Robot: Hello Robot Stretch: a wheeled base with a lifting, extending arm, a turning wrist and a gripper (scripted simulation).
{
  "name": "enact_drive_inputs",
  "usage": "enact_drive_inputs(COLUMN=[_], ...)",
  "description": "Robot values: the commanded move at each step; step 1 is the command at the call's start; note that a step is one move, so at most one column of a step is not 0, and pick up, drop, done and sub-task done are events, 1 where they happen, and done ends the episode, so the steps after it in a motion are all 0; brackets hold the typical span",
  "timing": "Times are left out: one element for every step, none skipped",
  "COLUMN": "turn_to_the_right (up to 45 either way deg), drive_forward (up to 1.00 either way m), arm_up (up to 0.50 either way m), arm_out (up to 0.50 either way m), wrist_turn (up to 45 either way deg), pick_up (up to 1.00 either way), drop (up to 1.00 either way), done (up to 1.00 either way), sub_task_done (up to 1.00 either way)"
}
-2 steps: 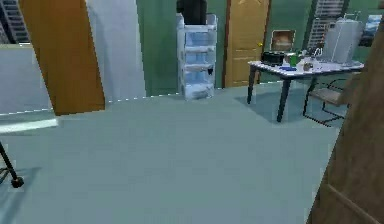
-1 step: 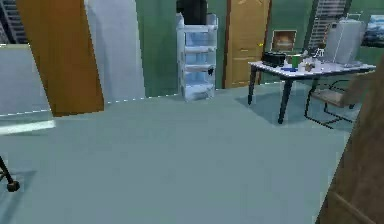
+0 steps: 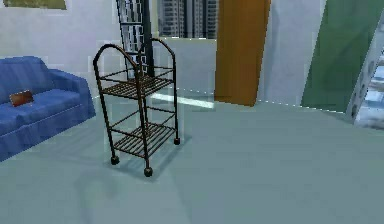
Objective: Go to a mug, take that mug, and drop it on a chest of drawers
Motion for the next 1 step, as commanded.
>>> enact_drive_inputs(turn_to_the_right=[-18.0], drive_forward=[0.00], arm_up=[0.00], arm_out=[0.00], wrist_turn=[0.0], pick_up=[0.00], drop=[0.00], done=[0.00], sub_task_done=[0.00])
